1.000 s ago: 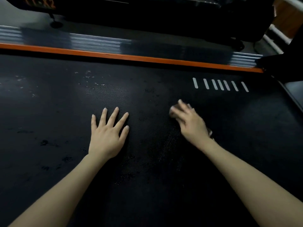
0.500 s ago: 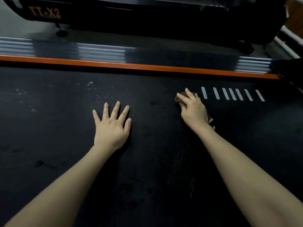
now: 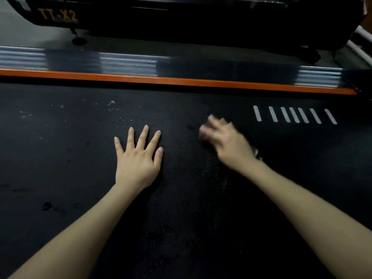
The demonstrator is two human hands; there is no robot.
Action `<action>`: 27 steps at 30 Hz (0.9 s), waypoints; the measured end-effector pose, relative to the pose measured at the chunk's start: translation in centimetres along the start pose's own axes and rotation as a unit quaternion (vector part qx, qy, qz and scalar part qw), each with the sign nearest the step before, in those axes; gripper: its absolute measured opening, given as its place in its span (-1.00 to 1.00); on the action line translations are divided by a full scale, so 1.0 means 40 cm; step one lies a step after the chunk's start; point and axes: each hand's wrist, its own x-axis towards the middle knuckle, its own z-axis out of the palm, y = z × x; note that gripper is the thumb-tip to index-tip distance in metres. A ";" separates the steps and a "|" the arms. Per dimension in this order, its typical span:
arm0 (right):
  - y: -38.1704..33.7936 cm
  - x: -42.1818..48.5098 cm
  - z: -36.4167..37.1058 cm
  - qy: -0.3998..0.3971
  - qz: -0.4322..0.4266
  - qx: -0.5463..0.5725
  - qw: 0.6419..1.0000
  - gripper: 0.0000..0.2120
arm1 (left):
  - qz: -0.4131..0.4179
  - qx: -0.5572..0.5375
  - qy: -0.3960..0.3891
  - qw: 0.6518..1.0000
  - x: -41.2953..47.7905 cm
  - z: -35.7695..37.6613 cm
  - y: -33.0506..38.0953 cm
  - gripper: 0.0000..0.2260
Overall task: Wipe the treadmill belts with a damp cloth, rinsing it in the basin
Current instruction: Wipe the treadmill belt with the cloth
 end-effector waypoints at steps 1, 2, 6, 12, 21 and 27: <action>0.014 0.050 -0.003 0.016 0.086 0.009 0.996 -0.60 | 0.000 0.000 -0.003 1.000 0.000 0.000 0.001 -0.52; 0.009 0.090 -0.002 0.033 0.148 0.011 0.988 -0.61 | 0.000 0.000 -0.003 1.000 0.000 0.000 0.001 -0.52; -0.101 0.102 0.049 0.035 0.106 0.007 0.994 -0.62 | 0.002 -0.002 -0.004 1.000 0.002 -0.003 0.001 -0.52; -0.100 0.012 0.035 -0.047 -0.133 0.034 0.989 -0.60 | 0.008 0.003 0.000 1.000 0.002 0.000 -0.003 -0.37; -0.070 0.198 0.064 0.009 0.088 0.014 0.996 -0.61 | 0.005 -0.002 -0.004 1.000 0.003 -0.002 0.002 -0.38; -0.055 0.079 0.027 -0.054 -0.108 0.021 0.992 -0.59 | 0.012 -0.009 -0.001 1.000 0.000 -0.001 -0.002 -0.36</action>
